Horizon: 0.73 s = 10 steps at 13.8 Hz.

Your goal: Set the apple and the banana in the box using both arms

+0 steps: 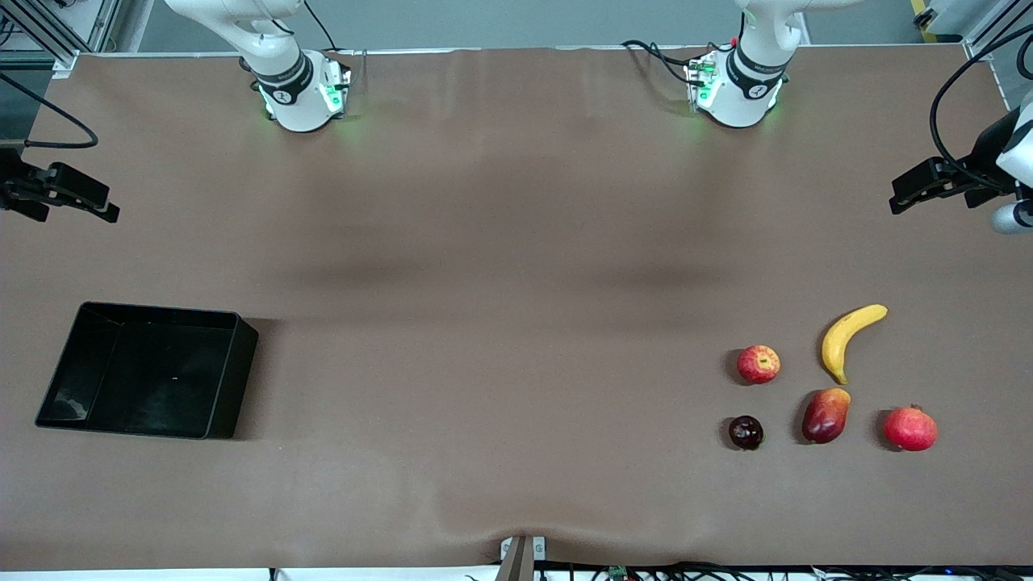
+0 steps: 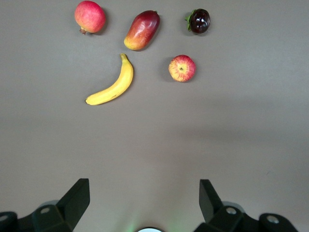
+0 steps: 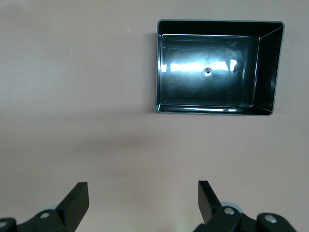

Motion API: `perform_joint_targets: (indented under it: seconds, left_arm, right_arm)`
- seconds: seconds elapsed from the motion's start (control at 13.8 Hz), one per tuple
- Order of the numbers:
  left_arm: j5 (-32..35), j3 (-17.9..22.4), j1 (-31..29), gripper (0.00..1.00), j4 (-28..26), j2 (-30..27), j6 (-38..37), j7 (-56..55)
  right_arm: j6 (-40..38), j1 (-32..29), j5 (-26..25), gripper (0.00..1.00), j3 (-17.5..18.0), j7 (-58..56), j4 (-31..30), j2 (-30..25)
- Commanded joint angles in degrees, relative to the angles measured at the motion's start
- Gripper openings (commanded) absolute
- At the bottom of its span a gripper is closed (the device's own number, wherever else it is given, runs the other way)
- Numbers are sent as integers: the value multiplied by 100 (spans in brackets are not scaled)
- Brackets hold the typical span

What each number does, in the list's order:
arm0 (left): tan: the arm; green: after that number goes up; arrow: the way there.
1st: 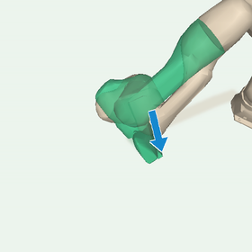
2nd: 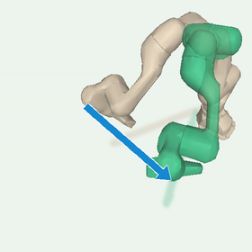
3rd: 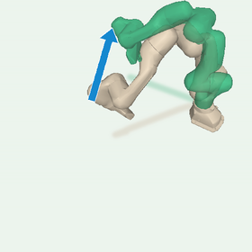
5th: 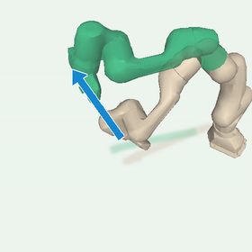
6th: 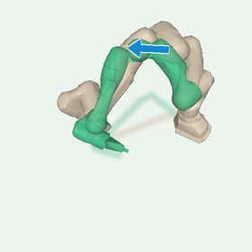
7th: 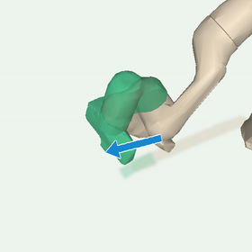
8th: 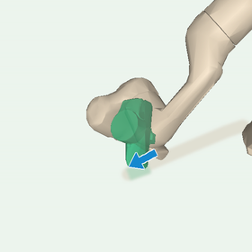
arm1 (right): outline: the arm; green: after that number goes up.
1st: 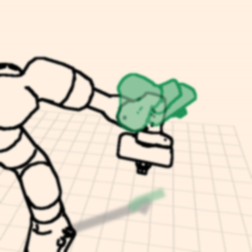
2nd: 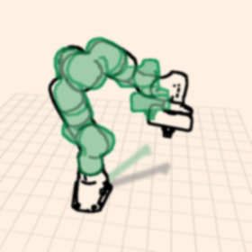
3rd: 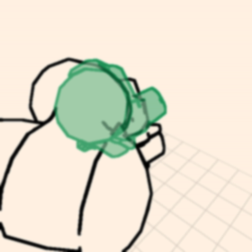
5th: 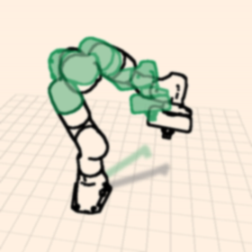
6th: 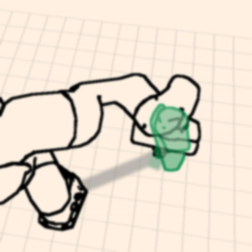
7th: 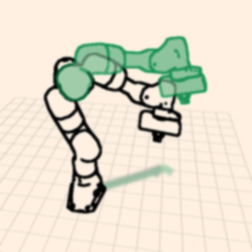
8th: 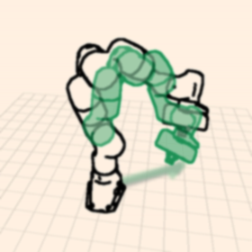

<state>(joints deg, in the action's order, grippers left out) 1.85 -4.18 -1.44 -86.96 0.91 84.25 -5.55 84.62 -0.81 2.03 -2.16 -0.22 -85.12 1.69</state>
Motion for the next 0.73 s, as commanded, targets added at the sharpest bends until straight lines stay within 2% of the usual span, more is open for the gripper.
perform_joint_targets:
  seconds: [0.0, 0.65]
  left_arm:
    - [-27, -4, 4, 100, 74, -30, -111, 89]
    - [-45, 49, -40, 100, 364, 67, -181, 36]
  right_arm:
    - [-7, -68, 52, 100, 31, 40, 57, -2]
    - [1, -68, 52, 100, 31, 40, 57, 6]
